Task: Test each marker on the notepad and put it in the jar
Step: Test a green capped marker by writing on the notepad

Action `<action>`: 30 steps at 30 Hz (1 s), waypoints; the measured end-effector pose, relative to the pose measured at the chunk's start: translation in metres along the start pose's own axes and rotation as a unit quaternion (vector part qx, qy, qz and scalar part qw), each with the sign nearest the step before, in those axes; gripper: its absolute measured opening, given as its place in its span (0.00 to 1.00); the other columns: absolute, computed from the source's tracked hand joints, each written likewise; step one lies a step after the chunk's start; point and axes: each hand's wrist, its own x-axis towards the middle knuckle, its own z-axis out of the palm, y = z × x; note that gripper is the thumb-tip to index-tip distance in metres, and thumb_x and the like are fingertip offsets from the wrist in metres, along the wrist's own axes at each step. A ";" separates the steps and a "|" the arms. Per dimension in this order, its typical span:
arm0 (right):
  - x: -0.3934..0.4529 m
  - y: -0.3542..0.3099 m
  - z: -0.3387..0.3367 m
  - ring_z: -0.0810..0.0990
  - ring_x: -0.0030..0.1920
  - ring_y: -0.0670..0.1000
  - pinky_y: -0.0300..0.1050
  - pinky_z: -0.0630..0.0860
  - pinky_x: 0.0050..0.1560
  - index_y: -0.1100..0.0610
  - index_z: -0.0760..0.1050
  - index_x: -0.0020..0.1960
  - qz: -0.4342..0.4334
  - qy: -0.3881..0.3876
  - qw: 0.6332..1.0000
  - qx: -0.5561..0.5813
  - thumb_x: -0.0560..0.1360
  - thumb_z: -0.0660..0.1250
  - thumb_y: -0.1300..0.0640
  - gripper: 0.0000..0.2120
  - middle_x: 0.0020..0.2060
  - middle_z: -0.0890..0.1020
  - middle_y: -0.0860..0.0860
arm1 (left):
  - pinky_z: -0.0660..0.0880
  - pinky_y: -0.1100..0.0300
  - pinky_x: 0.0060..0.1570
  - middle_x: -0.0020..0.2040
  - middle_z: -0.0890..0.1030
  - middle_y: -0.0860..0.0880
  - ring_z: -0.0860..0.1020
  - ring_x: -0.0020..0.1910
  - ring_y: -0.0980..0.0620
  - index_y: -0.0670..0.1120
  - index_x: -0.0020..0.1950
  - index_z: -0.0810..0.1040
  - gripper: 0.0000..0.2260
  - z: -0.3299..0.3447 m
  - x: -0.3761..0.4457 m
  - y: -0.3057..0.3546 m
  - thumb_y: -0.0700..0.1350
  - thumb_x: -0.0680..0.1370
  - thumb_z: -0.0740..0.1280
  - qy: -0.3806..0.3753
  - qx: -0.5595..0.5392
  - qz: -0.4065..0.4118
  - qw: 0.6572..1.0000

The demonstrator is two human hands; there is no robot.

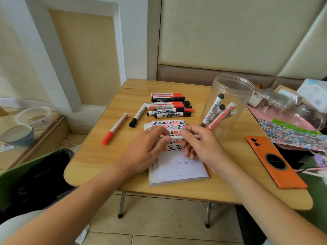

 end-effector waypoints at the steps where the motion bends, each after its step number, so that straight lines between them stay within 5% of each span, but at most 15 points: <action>1: 0.000 0.000 0.001 0.77 0.29 0.54 0.41 0.71 0.26 0.59 0.78 0.49 -0.005 -0.006 1.000 -0.019 0.82 0.68 0.52 0.10 0.32 0.80 0.54 | 0.68 0.63 0.39 0.43 0.77 0.56 0.75 0.41 0.56 0.50 0.56 0.75 0.10 0.000 0.000 0.000 0.54 0.84 0.60 -0.008 0.006 0.000 1.000; 10: -0.005 -0.002 0.009 0.73 0.23 0.44 0.37 0.68 0.24 0.60 0.77 0.50 -0.017 -0.010 0.999 -0.049 0.81 0.70 0.58 0.05 0.25 0.75 0.49 | 0.66 0.69 0.40 0.41 0.78 0.55 0.74 0.44 0.61 0.48 0.54 0.78 0.06 0.004 0.001 -0.006 0.49 0.84 0.63 -0.003 0.045 0.003 0.999; 18: -0.005 0.000 0.016 0.73 0.26 0.45 0.40 0.69 0.25 0.57 0.77 0.49 -0.032 0.009 0.995 -0.089 0.81 0.70 0.55 0.06 0.24 0.75 0.41 | 0.68 0.64 0.40 0.42 0.79 0.53 0.74 0.42 0.56 0.48 0.54 0.79 0.07 0.002 0.001 -0.008 0.47 0.85 0.62 -0.009 0.030 0.004 0.999; 30: -0.005 -0.003 0.015 0.71 0.25 0.50 0.44 0.69 0.28 0.51 0.79 0.43 -0.040 0.008 0.994 -0.102 0.81 0.69 0.48 0.10 0.24 0.71 0.46 | 0.65 0.62 0.38 0.39 0.76 0.51 0.72 0.39 0.54 0.44 0.49 0.77 0.11 0.003 0.000 -0.007 0.48 0.84 0.59 0.000 0.029 0.018 0.999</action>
